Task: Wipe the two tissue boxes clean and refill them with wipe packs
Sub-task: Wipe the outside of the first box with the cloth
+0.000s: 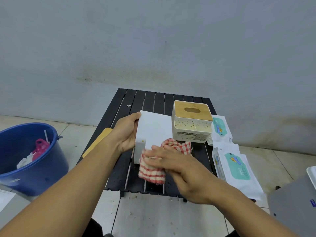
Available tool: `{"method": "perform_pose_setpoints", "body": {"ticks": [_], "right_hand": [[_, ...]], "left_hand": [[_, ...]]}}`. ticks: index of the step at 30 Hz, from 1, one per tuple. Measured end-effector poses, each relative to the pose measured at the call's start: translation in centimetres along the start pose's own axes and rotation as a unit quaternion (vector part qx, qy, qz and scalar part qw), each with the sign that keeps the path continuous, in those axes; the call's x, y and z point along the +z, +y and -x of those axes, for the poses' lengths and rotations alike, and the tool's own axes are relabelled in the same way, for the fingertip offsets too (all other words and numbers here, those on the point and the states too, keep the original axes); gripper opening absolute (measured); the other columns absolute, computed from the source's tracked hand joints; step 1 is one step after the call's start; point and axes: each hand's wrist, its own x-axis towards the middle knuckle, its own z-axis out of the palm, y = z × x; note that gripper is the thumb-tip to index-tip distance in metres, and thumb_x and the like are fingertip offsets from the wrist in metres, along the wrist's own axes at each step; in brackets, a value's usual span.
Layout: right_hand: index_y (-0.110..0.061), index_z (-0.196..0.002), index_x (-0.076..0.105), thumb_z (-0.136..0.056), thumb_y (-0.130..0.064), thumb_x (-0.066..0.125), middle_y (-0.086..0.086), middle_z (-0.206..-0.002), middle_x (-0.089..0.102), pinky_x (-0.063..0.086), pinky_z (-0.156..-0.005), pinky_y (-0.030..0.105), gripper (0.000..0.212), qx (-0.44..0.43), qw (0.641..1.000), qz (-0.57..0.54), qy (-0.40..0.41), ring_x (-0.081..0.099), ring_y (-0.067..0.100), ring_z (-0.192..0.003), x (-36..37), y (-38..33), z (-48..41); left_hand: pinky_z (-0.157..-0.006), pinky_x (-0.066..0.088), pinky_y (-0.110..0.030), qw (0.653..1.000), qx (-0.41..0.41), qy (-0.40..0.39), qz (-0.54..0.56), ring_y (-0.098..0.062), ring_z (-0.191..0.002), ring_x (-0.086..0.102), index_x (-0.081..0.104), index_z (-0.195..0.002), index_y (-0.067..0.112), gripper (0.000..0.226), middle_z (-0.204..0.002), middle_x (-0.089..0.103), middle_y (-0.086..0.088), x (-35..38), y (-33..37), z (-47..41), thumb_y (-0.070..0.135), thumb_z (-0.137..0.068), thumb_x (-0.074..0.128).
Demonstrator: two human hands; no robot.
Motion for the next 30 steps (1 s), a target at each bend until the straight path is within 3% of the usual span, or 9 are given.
{"method": "perform_pose_setpoints", "body": {"ticks": [3, 5, 12, 14, 17, 21, 24, 27, 30], "right_hand": [[-0.025, -0.127, 0.071, -0.100, 0.009, 0.044, -0.016, -0.140, 0.061, 0.037, -0.117, 0.034, 0.051, 0.078, 0.981, -0.177, 0.014, 0.047, 0.004, -0.138, -1.1, -0.2, 2.4], [-0.023, -0.109, 0.080, -0.098, 0.014, 0.045, -0.007, -0.127, 0.071, 0.046, -0.104, 0.029, 0.052, 0.133, 0.945, -0.272, 0.125, 0.060, 0.011, -0.126, -1.9, -0.3, 3.1], [-0.014, -0.127, 0.064, -0.106, -0.012, 0.046, 0.015, -0.118, 0.073, 0.056, -0.089, 0.047, 0.028, 0.275, 0.705, -0.523, 0.392, 0.072, 0.030, -0.105, -3.9, 1.4, 0.8], [-0.012, -0.127, 0.064, -0.104, -0.014, 0.052, 0.013, -0.115, 0.074, 0.058, -0.081, 0.041, 0.025, 0.255, 0.715, -0.506, 0.410, 0.074, 0.026, -0.100, -4.4, 1.3, -0.6], [-0.024, -0.122, 0.068, -0.099, -0.017, 0.063, -0.001, -0.115, 0.074, 0.058, -0.086, 0.035, 0.025, 0.201, 0.834, -0.339, 0.387, 0.071, 0.014, -0.104, -4.3, 0.3, -3.9], [-0.036, -0.118, 0.071, -0.094, -0.030, 0.067, -0.018, -0.128, 0.064, 0.044, -0.102, 0.031, 0.025, 0.092, 0.985, 0.040, 0.142, 0.055, 0.002, -0.118, -2.4, -0.9, -7.3], [-0.041, -0.112, 0.070, -0.097, -0.050, 0.052, -0.019, -0.150, 0.043, 0.024, -0.114, 0.051, 0.025, 0.045, 0.975, 0.219, 0.017, 0.029, 0.013, -0.142, -0.8, -1.1, -7.7], [-0.037, -0.110, 0.072, -0.101, -0.055, 0.039, -0.006, -0.164, 0.023, 0.007, -0.119, 0.063, 0.039, 0.051, 0.939, 0.340, -0.020, 0.002, 0.029, -0.153, 0.7, -1.5, -7.6], [-0.027, -0.106, 0.074, -0.104, -0.049, 0.036, 0.004, -0.167, 0.017, 0.005, -0.120, 0.065, 0.044, 0.064, 0.927, 0.370, 0.016, -0.005, 0.036, -0.155, 1.9, -1.8, -7.5]], "left_hand": [[-0.064, 0.062, -0.033, 1.000, -0.002, 0.001, 0.024, -0.024, -0.072, 0.074, 0.064, -0.108, 0.003, 0.026, -0.092, 0.075, -0.011, -0.3, 0.3, 0.0, 0.020, -0.110, 0.045], [-0.065, 0.062, -0.036, 0.999, -0.008, -0.004, 0.051, -0.025, -0.074, 0.073, 0.064, -0.106, 0.003, 0.026, -0.093, 0.074, -0.012, -0.4, 0.5, -0.1, 0.020, -0.111, 0.044], [-0.075, 0.062, -0.042, 0.998, -0.024, -0.001, 0.060, -0.032, -0.100, 0.074, 0.060, -0.126, 0.000, 0.029, -0.118, 0.073, -0.019, 0.3, -0.2, 0.2, 0.019, -0.109, 0.045], [-0.083, 0.062, -0.046, 0.999, -0.025, -0.006, 0.046, -0.035, -0.109, 0.073, 0.060, -0.128, -0.004, 0.032, -0.126, 0.071, -0.021, 0.6, -0.1, 0.4, 0.017, -0.108, 0.046], [-0.090, 0.059, -0.047, 0.999, -0.031, -0.008, 0.018, -0.037, -0.117, 0.070, 0.062, -0.129, -0.004, 0.035, -0.125, 0.072, -0.021, 0.7, -0.4, 0.2, 0.020, -0.109, 0.046], [-0.067, 0.062, -0.034, 0.997, -0.063, -0.030, -0.019, -0.027, -0.073, 0.073, 0.071, -0.090, -0.001, 0.032, -0.085, 0.072, -0.016, 0.2, -0.3, 0.0, 0.022, -0.104, 0.053], [-0.048, 0.056, -0.024, 0.996, -0.073, -0.027, -0.036, -0.020, -0.050, 0.067, 0.067, -0.078, -0.004, 0.042, -0.063, 0.065, -0.013, -0.2, 0.0, 0.1, 0.024, -0.107, 0.054], [-0.071, 0.064, -0.038, 0.996, -0.050, -0.049, -0.063, -0.029, -0.080, 0.076, 0.065, -0.119, -0.004, 0.030, -0.096, 0.075, -0.020, -0.4, 0.2, 0.1, 0.021, -0.106, 0.054], [-0.072, 0.062, -0.039, 0.994, -0.036, -0.078, -0.067, -0.027, -0.079, 0.073, 0.060, -0.118, 0.007, 0.018, -0.098, 0.071, -0.020, -0.4, 0.5, -0.1, 0.013, -0.107, 0.048]]}}
